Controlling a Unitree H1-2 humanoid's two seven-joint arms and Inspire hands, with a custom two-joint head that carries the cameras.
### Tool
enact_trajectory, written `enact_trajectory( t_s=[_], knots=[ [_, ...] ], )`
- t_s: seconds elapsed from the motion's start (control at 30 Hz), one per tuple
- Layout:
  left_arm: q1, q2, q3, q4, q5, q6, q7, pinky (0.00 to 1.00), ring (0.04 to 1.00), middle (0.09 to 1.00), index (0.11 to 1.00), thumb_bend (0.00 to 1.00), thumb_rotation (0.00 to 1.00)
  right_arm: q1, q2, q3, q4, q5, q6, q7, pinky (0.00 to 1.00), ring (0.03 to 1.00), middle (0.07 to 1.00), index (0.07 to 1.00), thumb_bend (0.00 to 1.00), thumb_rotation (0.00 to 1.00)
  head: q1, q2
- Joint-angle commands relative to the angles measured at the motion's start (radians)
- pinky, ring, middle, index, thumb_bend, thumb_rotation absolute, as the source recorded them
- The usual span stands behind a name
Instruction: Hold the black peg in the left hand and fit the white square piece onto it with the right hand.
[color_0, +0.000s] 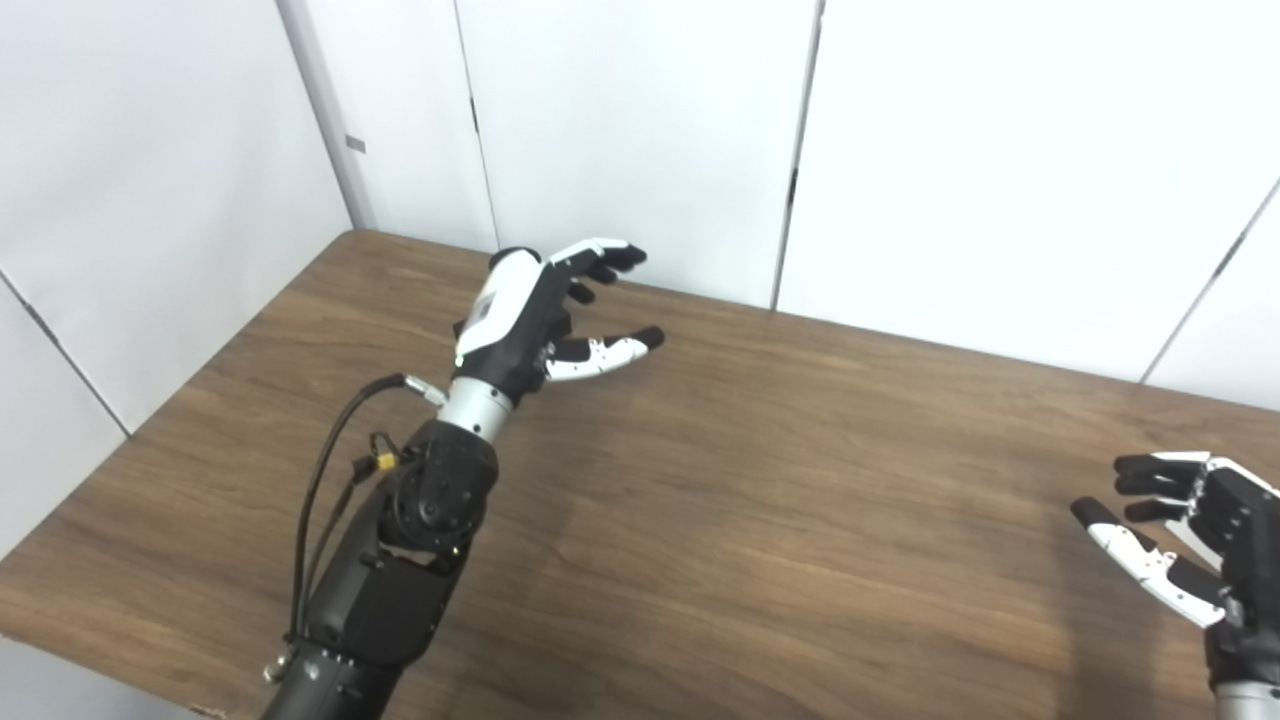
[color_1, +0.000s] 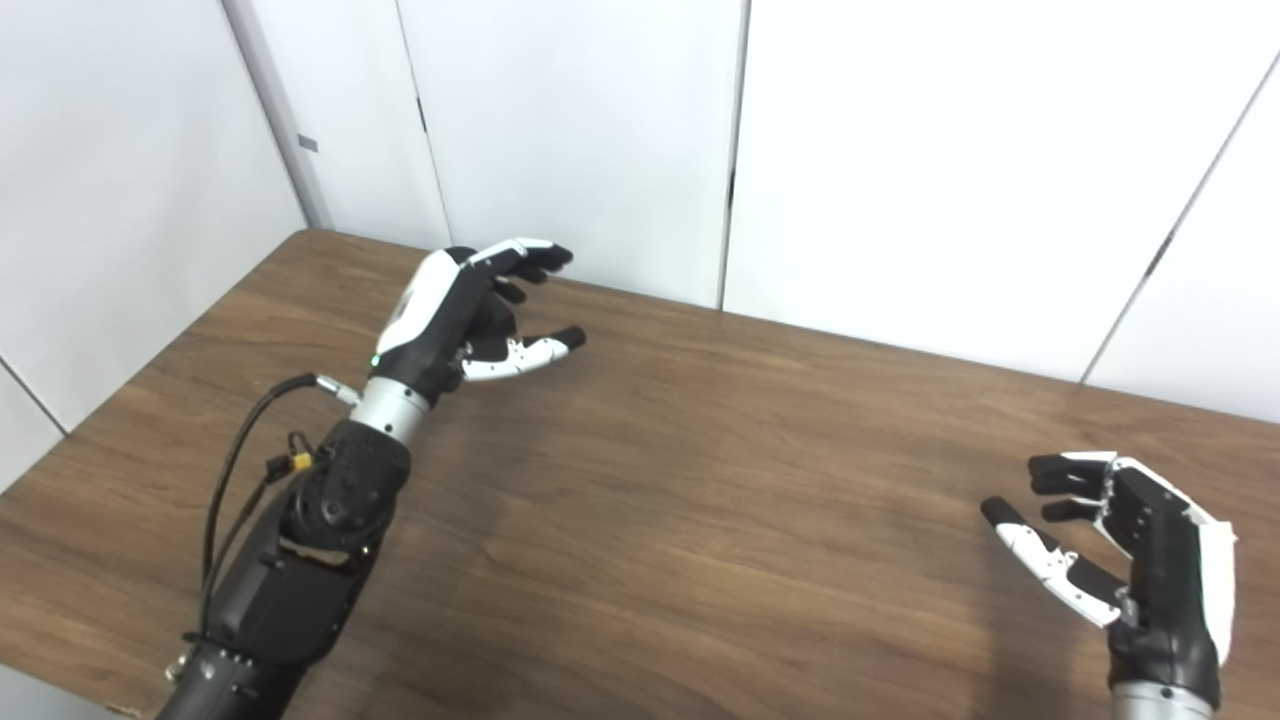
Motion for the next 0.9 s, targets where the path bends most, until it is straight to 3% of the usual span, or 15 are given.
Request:
enact_trajectory(
  t_s=[0.0,0.23,0.4,0.87],
  knots=[
    [-0.066,0.031,0.017,-0.034,0.022,0.007,0.016,0.69,0.792,0.798,0.76,0.74,0.27,-0.026,-0.003,-0.007,-0.044,0.007,-0.017,0.0,0.47,0.565,0.587,0.488,0.49,0.11,0.001,0.0],
    [-0.126,0.061,0.038,-0.027,0.066,0.067,0.023,0.59,0.749,0.822,0.773,0.72,0.25,-0.026,-0.002,-0.009,-0.042,0.006,-0.013,0.0,0.48,0.572,0.588,0.488,0.49,0.11,0.005,0.0],
    [-0.162,0.092,0.041,0.014,0.094,0.077,0.031,0.64,0.8,0.823,0.765,0.74,0.23,-0.025,-0.006,-0.006,-0.039,0.002,-0.025,0.002,0.46,0.556,0.582,0.488,0.49,0.11,0.004,-0.002],
    [-0.239,0.191,0.019,0.145,0.177,0.101,0.043,0.68,0.847,0.854,0.785,0.77,0.29,-0.024,-0.003,-0.004,-0.042,-0.021,-0.014,0.0,0.47,0.552,0.59,0.488,0.49,0.11,-0.006,0.0]
  ],
)
